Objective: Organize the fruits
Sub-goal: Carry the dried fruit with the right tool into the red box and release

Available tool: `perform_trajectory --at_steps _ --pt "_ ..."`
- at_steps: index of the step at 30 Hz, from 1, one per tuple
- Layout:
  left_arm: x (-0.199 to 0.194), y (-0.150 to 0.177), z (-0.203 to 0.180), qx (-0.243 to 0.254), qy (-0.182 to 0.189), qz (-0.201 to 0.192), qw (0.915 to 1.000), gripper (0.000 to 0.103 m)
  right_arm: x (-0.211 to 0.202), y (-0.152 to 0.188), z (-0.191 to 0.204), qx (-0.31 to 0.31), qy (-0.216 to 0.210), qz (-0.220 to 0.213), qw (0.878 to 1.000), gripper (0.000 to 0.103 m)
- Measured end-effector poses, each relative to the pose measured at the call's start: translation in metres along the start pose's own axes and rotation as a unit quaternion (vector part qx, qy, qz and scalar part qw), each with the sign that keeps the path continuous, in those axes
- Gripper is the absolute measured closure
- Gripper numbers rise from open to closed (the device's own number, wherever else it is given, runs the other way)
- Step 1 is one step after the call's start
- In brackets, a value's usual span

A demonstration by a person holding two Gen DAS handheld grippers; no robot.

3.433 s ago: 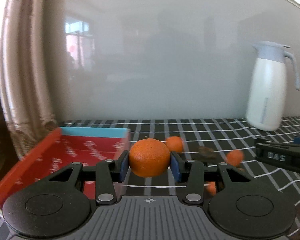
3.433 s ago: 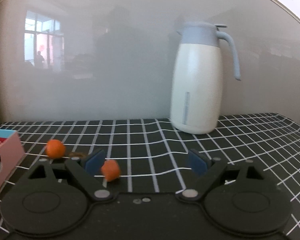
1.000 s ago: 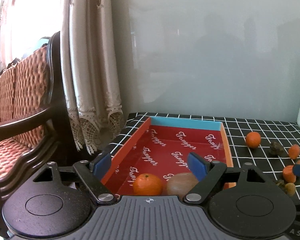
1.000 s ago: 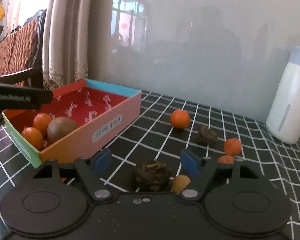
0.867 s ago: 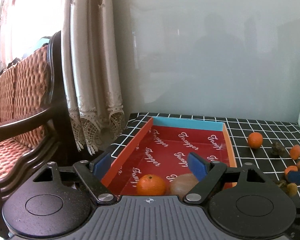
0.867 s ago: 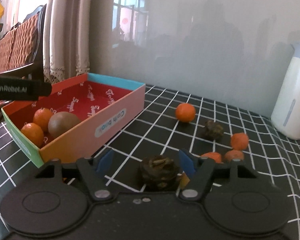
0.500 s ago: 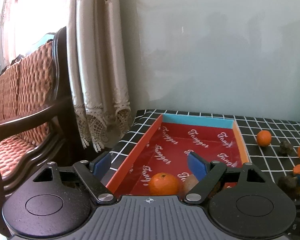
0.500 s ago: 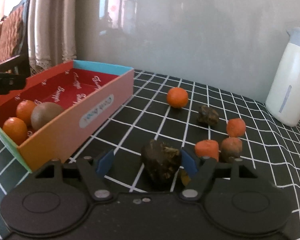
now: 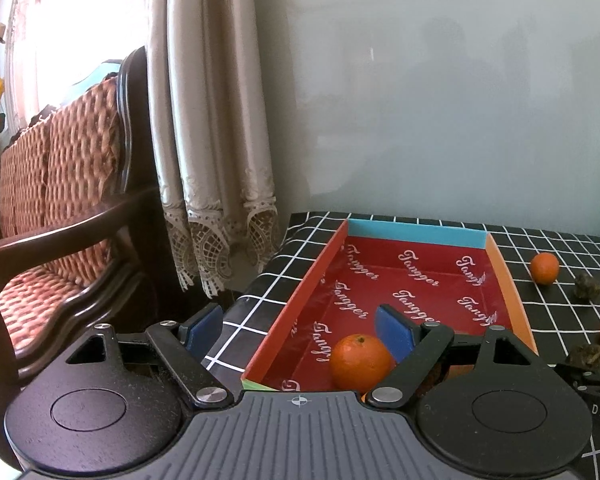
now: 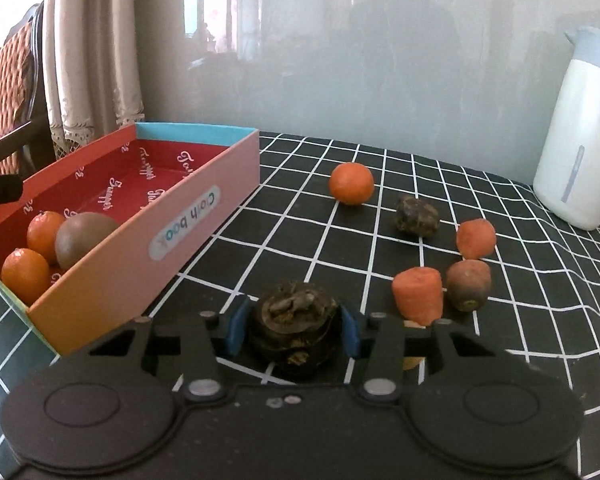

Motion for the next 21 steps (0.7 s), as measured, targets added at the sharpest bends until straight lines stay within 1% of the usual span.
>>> perform_trajectory --at_steps 6,13,18,21 --pt "-0.002 0.0 0.001 -0.001 -0.001 -0.003 1.0 0.02 -0.008 -0.003 -0.004 0.007 0.008 -0.019 1.0 0.059" --pt "-0.003 -0.001 0.012 -0.004 -0.008 -0.005 0.9999 0.02 -0.031 -0.021 -0.003 0.034 0.0 -0.08 0.996 0.059" --pt "-0.004 0.0 0.022 -0.003 -0.018 -0.008 0.9998 0.02 -0.048 -0.035 0.017 0.03 -0.022 -0.129 0.991 0.059" --pt "-0.002 0.001 0.033 -0.009 -0.025 -0.007 0.9996 0.02 -0.052 -0.04 0.034 0.013 -0.033 -0.143 0.989 0.059"
Point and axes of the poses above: each gripper's, at about its wrist camera, not at the fingertips, and x roughly the way its jaws point, z to its left, y to its underside, the point moved 5 cm from there along x, roughly the way its jaws point, and after that the axes turned 7 degrees about z, right-handed, at the moved point
